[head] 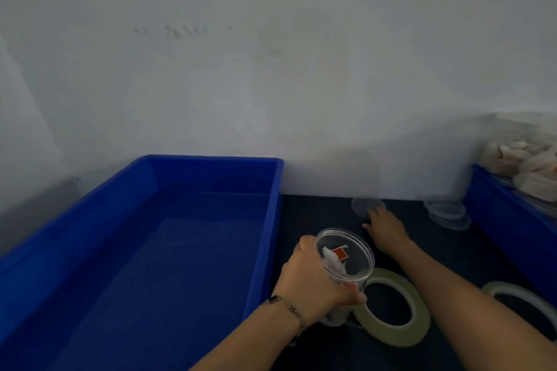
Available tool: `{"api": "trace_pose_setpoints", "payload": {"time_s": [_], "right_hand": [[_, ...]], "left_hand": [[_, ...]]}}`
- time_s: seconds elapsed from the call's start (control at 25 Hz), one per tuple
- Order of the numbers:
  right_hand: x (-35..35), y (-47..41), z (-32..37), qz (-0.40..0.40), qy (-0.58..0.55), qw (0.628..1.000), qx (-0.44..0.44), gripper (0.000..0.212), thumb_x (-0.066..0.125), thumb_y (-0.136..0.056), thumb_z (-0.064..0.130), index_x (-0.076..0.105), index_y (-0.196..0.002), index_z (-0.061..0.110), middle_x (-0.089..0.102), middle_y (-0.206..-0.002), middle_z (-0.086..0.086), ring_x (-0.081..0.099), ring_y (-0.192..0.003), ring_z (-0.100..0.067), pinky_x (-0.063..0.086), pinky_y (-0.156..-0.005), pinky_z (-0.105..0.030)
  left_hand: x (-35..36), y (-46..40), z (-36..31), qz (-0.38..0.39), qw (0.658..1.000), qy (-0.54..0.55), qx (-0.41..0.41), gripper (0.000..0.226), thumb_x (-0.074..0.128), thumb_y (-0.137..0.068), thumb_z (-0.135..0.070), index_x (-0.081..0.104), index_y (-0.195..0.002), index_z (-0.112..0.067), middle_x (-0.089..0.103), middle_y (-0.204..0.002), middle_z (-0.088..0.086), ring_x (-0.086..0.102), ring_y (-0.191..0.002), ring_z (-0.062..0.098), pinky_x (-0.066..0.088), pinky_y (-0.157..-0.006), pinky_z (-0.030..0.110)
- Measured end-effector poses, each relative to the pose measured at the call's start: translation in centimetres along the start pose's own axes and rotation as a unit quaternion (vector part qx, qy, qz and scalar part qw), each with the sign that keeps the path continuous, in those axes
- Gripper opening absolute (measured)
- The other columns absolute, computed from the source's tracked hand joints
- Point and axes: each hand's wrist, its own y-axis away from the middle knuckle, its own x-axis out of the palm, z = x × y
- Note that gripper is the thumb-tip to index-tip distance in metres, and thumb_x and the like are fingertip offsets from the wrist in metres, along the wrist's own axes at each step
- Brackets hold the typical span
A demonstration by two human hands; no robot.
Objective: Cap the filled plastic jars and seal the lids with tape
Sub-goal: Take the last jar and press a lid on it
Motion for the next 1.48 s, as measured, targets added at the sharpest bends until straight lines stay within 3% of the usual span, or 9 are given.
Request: {"api": "trace_pose_setpoints", "payload": {"time_s": [0.08, 0.16, 0.32, 0.44, 0.68, 0.88, 1.08, 1.24, 1.48], "right_hand": [[0.5, 0.3, 0.4, -0.068, 0.060, 0.996, -0.021, 0.036, 0.047, -0.097, 0.032, 0.049, -0.126, 0.011, 0.043, -0.137, -0.009, 0.042, -0.120, -0.025, 0.040, -0.098, -0.038], [0.8, 0.9, 0.6, -0.083, 0.019, 0.996, -0.026, 0.046, 0.056, -0.090, 0.046, 0.051, -0.122, 0.012, 0.043, -0.137, -0.009, 0.040, -0.123, -0.025, 0.036, -0.103, -0.040], [-1.2, 3.0, 1.2, 0.001, -0.161, 0.987, -0.026, 0.057, 0.070, -0.081, 0.046, 0.046, -0.117, 0.009, 0.056, -0.124, -0.013, 0.054, -0.109, -0.026, 0.048, -0.085, -0.033], [-4.3, 6.3, 1.6, 0.019, -0.224, 0.974, -0.043, 0.043, 0.064, -0.086, 0.045, 0.056, -0.118, 0.018, 0.064, -0.113, -0.003, 0.060, -0.091, -0.013, 0.047, -0.073, -0.024], [-10.5, 17.6, 4.0, -0.082, -0.512, 0.840, -0.158, 0.032, 0.058, -0.083, 0.039, 0.061, -0.115, 0.039, 0.063, -0.111, 0.028, 0.058, -0.107, 0.009, 0.045, -0.084, -0.007], [-13.0, 22.5, 5.2, -0.083, -0.440, 0.864, -0.231, 0.036, 0.063, -0.078, 0.035, 0.064, -0.113, 0.030, 0.059, -0.120, 0.017, 0.049, -0.119, 0.009, 0.045, -0.100, -0.022], [-15.8, 23.4, 4.5, 0.054, -0.478, 0.838, -0.256, 0.050, 0.064, -0.078, 0.052, 0.051, -0.126, 0.044, 0.029, -0.148, 0.027, 0.028, -0.138, 0.003, 0.033, -0.112, -0.033], [-17.2, 24.6, 5.4, 0.032, -0.496, 0.810, -0.311, 0.050, 0.056, -0.082, 0.044, 0.047, -0.130, 0.051, 0.040, -0.144, 0.025, 0.032, -0.138, -0.002, 0.035, -0.109, -0.024], [-18.1, 25.2, 6.4, 0.073, -0.542, 0.768, -0.332, 0.054, 0.049, -0.085, 0.033, 0.046, -0.137, 0.020, 0.049, -0.140, -0.005, 0.051, -0.126, -0.024, 0.051, -0.093, -0.038]], "left_hand": [[0.2, -0.3, 0.4, 0.002, 1.000, -0.023, -0.001, 0.092, 0.084, -0.047, -0.053, 0.034, -0.121, -0.030, 0.045, -0.116, -0.013, 0.051, -0.102, 0.007, 0.050, -0.085, 0.024], [0.3, -0.4, 0.6, 0.005, 0.999, -0.040, 0.008, 0.090, 0.083, -0.046, -0.057, 0.034, -0.118, -0.033, 0.044, -0.112, -0.016, 0.050, -0.100, 0.005, 0.048, -0.082, 0.021], [0.3, -0.5, 0.8, 0.013, 0.999, -0.050, 0.017, 0.086, 0.082, -0.046, -0.058, 0.030, -0.112, -0.037, 0.041, -0.104, -0.019, 0.047, -0.091, 0.000, 0.040, -0.068, 0.012], [0.1, -0.3, 0.9, -0.010, 0.997, -0.059, 0.039, 0.087, 0.079, -0.044, -0.062, 0.034, -0.114, -0.033, 0.043, -0.111, -0.015, 0.049, -0.099, 0.005, 0.049, -0.082, 0.023], [-0.3, 0.4, 0.4, -0.026, 0.995, -0.018, 0.098, 0.081, 0.071, -0.044, -0.065, 0.041, -0.114, -0.036, 0.045, -0.111, -0.015, 0.045, -0.104, 0.004, 0.048, -0.089, 0.028], [-0.8, 2.2, 0.0, -0.005, 0.991, 0.030, 0.131, 0.085, 0.075, -0.043, -0.062, 0.042, -0.118, -0.040, 0.047, -0.115, -0.015, 0.047, -0.103, 0.000, 0.044, -0.085, 0.017], [-2.3, 3.5, -2.2, 0.200, 0.954, 0.165, 0.152, 0.069, 0.080, -0.057, -0.040, 0.053, -0.119, -0.030, 0.064, -0.114, -0.004, 0.062, -0.105, 0.012, 0.050, -0.096, 0.037], [-3.9, 4.6, -3.3, 0.286, 0.917, 0.222, 0.164, 0.065, 0.076, -0.064, -0.037, 0.055, -0.121, -0.014, 0.064, -0.117, 0.008, 0.062, -0.107, 0.024, 0.048, -0.098, 0.039], [-5.9, 4.2, -2.7, 0.368, 0.890, 0.229, 0.142, 0.091, 0.077, -0.052, -0.066, 0.052, -0.120, -0.010, 0.063, -0.110, 0.006, 0.061, -0.101, 0.021, 0.050, -0.089, 0.032]]}}
